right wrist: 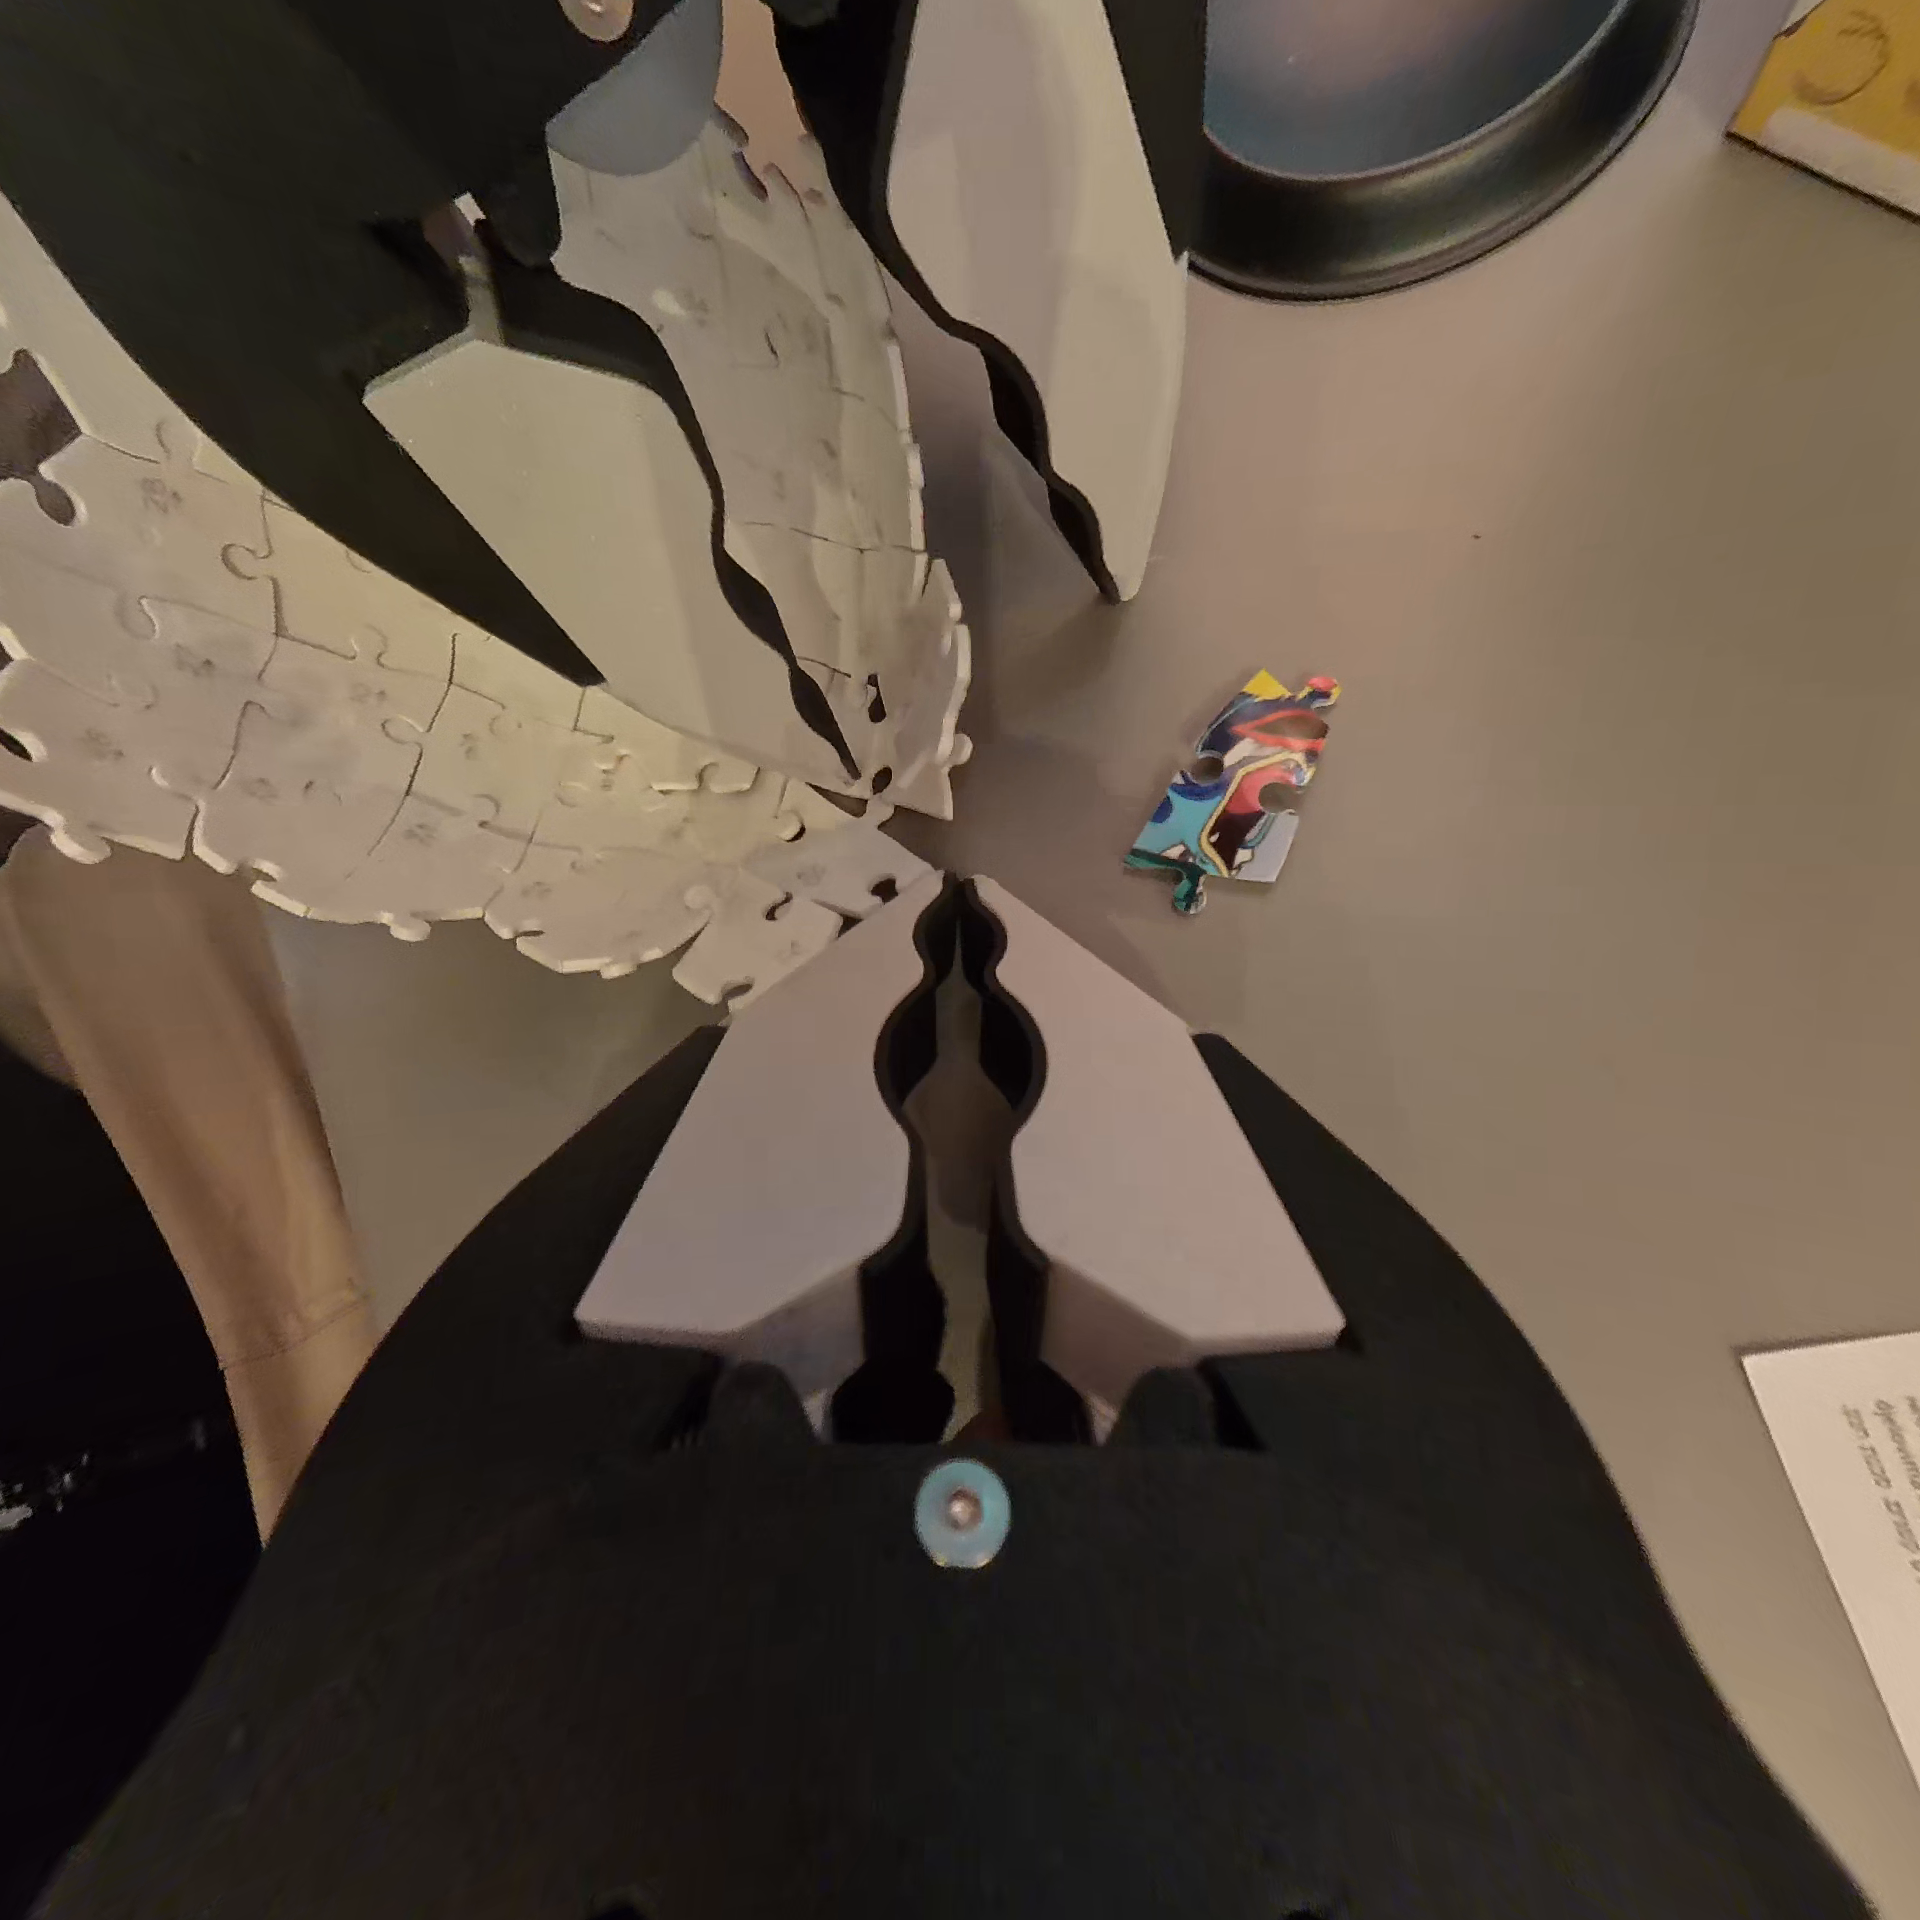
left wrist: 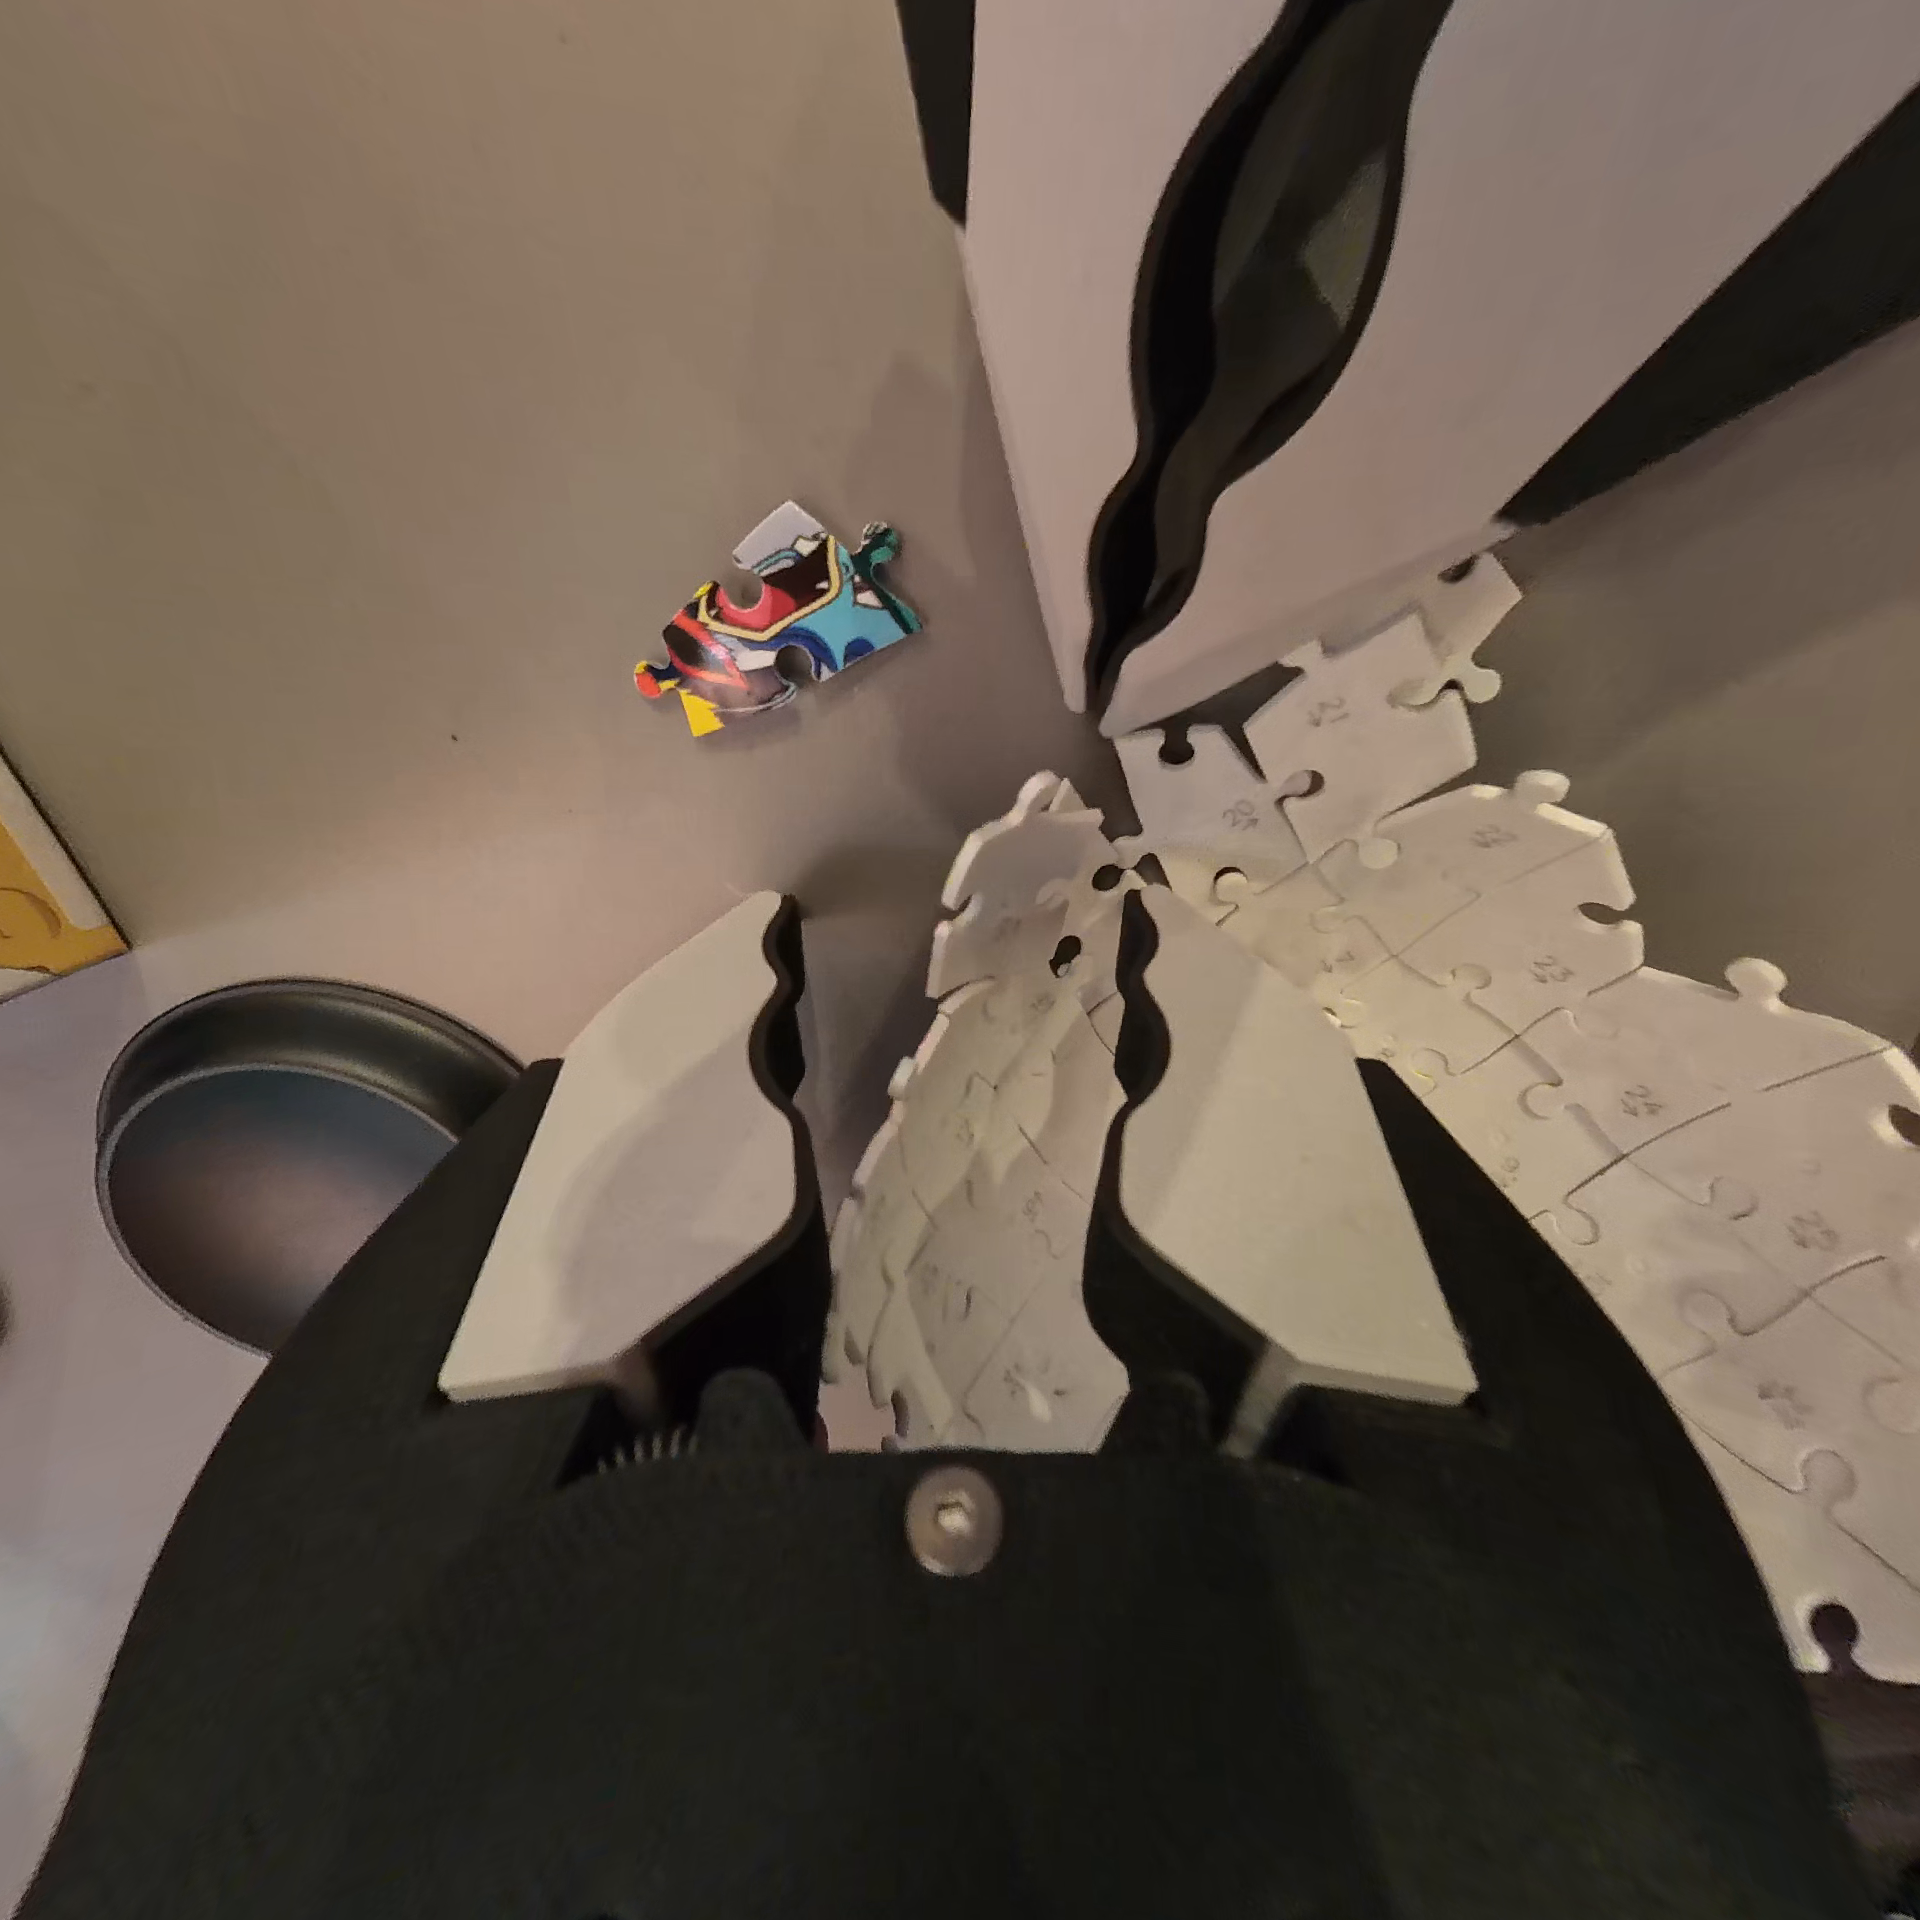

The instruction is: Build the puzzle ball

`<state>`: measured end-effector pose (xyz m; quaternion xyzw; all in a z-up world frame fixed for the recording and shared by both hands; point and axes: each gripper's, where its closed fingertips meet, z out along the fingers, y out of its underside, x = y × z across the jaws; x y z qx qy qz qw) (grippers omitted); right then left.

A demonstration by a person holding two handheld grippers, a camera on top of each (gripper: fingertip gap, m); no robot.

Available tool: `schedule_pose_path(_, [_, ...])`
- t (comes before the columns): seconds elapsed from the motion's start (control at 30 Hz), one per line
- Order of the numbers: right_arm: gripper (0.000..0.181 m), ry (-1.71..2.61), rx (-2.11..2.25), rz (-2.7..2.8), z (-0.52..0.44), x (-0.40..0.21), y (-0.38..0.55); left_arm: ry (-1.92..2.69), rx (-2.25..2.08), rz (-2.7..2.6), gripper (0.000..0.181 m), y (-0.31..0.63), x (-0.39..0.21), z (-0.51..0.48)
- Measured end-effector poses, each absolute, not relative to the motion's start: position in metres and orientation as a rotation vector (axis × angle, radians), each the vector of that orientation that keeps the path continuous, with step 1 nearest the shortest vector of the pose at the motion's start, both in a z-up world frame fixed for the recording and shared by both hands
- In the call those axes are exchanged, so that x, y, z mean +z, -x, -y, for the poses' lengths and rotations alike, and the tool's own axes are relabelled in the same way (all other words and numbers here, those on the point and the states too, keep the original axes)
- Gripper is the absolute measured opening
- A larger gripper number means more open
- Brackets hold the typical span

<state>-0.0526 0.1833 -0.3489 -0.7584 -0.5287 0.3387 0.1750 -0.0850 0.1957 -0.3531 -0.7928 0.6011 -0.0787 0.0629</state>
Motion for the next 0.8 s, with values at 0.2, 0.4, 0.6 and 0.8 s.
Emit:
schedule_pose_path(0.2, [0.000,2.152,1.014,1.442,-0.182,-0.348,0.057,2.391,-0.243,-1.815,0.060,0.083,-0.353,-0.196])
schedule_pose_path(0.4, [0.000,2.148,0.988,1.460,-0.183,-0.344,0.051,2.393,-0.244,-1.819,0.058,0.084,-0.353,-0.197])
schedule_pose_path(0.6, [0.000,2.143,0.990,1.507,-0.177,-0.349,0.053,2.385,-0.253,-1.819,0.058,0.084,-0.353,-0.197])
schedule_pose_path(0.8, [0.000,2.152,1.037,1.461,-0.176,-0.348,0.057,2.387,-0.259,-1.815,0.058,0.083,-0.353,-0.197])
